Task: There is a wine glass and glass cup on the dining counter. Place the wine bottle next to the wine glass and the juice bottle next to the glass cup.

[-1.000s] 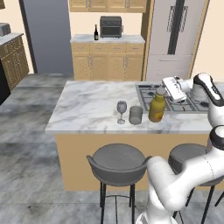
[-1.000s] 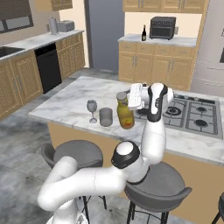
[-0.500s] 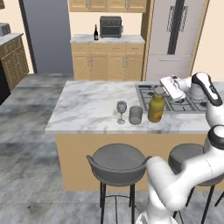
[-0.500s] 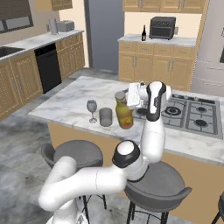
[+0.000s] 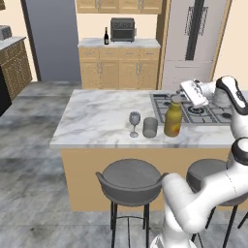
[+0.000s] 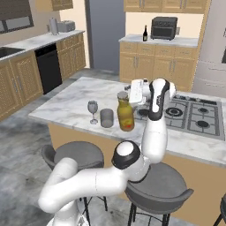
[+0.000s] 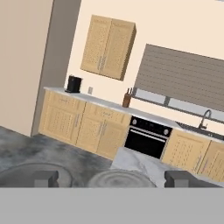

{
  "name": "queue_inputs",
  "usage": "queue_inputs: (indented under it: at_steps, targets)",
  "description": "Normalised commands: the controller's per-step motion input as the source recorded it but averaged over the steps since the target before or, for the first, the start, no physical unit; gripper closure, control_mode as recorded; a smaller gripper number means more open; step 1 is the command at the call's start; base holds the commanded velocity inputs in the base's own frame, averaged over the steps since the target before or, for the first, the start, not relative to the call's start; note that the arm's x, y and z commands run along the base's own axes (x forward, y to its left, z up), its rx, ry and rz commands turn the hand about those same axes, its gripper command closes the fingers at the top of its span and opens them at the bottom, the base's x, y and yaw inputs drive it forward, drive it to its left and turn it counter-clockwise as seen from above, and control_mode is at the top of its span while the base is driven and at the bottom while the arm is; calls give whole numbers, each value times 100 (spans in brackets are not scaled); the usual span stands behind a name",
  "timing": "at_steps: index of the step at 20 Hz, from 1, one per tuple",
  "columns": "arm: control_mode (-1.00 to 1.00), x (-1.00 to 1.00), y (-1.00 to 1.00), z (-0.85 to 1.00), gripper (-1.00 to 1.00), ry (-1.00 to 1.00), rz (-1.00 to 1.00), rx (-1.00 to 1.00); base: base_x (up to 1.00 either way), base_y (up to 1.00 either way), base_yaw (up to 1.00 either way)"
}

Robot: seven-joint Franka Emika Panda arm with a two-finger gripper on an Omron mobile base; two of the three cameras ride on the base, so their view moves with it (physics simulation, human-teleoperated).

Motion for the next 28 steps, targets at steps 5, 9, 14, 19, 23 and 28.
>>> queue_inputs:
  at_steps: [5,9,14,19,23,28]
  targets:
    - [-100,0,-31,28,-100,3,0,0,0,0,0]
    - [-100,-23,-11,76,-100,5,1,0,0,0,0]
    - [-100,-84,31,88,-100,8,0,-8,0,0,0]
    - [-100,-100,85,60,-100,2,7,-33,0,0,0]
    - [-100,-100,92,41,-100,0,18,-42,0,0,0]
    - [-100,-100,76,18,-100,0,19,-42,0,0,0]
